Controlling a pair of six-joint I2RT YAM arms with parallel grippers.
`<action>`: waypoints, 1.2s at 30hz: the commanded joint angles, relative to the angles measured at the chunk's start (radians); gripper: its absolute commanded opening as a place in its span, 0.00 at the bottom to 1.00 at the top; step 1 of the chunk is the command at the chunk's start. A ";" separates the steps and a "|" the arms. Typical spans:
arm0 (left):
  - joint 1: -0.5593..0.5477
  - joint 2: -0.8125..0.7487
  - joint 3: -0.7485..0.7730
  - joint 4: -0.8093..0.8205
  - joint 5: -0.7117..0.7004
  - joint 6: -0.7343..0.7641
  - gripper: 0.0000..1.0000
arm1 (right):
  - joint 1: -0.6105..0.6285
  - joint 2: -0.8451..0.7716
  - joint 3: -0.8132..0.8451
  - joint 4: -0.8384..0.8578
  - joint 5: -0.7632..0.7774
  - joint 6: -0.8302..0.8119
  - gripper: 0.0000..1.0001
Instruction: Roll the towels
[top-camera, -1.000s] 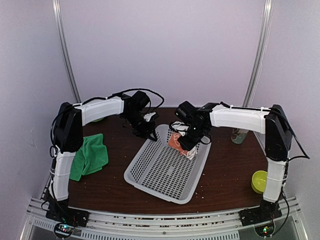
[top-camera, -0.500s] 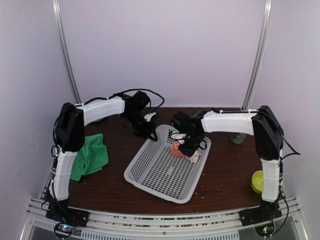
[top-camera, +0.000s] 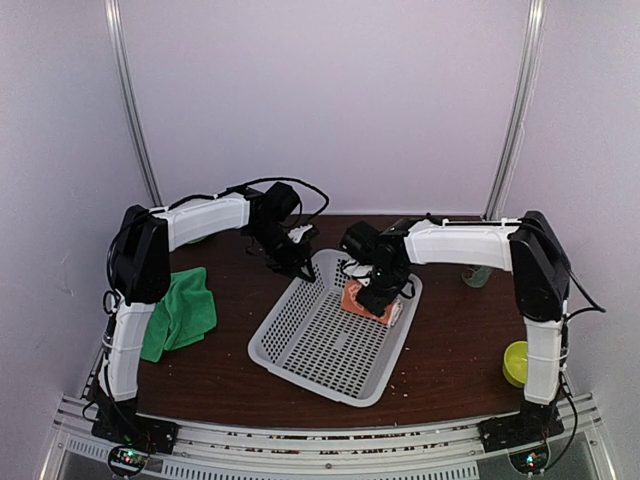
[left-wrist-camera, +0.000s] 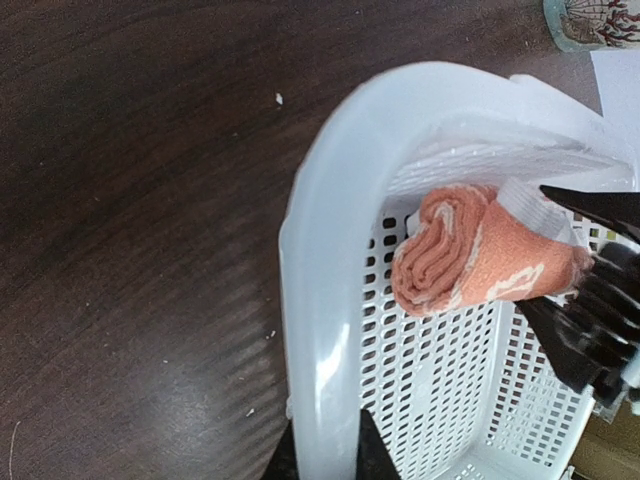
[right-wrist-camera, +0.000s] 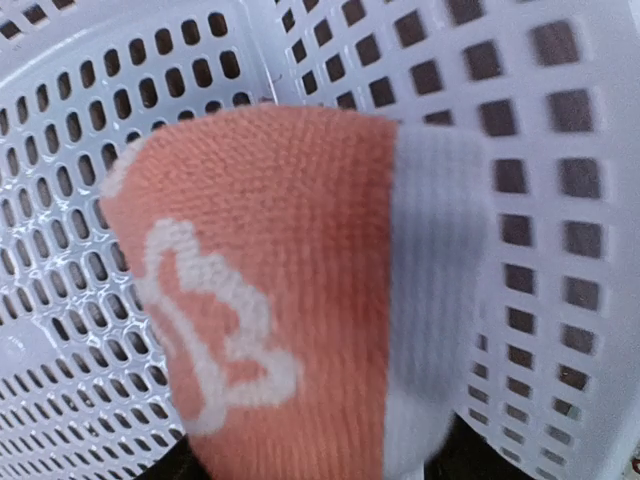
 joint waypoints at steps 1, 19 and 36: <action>0.006 0.029 0.013 0.075 -0.052 0.086 0.00 | 0.005 -0.141 0.018 -0.003 -0.007 0.043 0.66; 0.003 0.026 0.015 0.079 -0.045 0.061 0.00 | -0.007 -0.190 -0.047 0.109 -0.105 0.204 0.27; 0.005 0.028 -0.001 0.095 -0.045 0.043 0.00 | -0.072 -0.148 -0.119 0.200 -0.134 0.269 0.33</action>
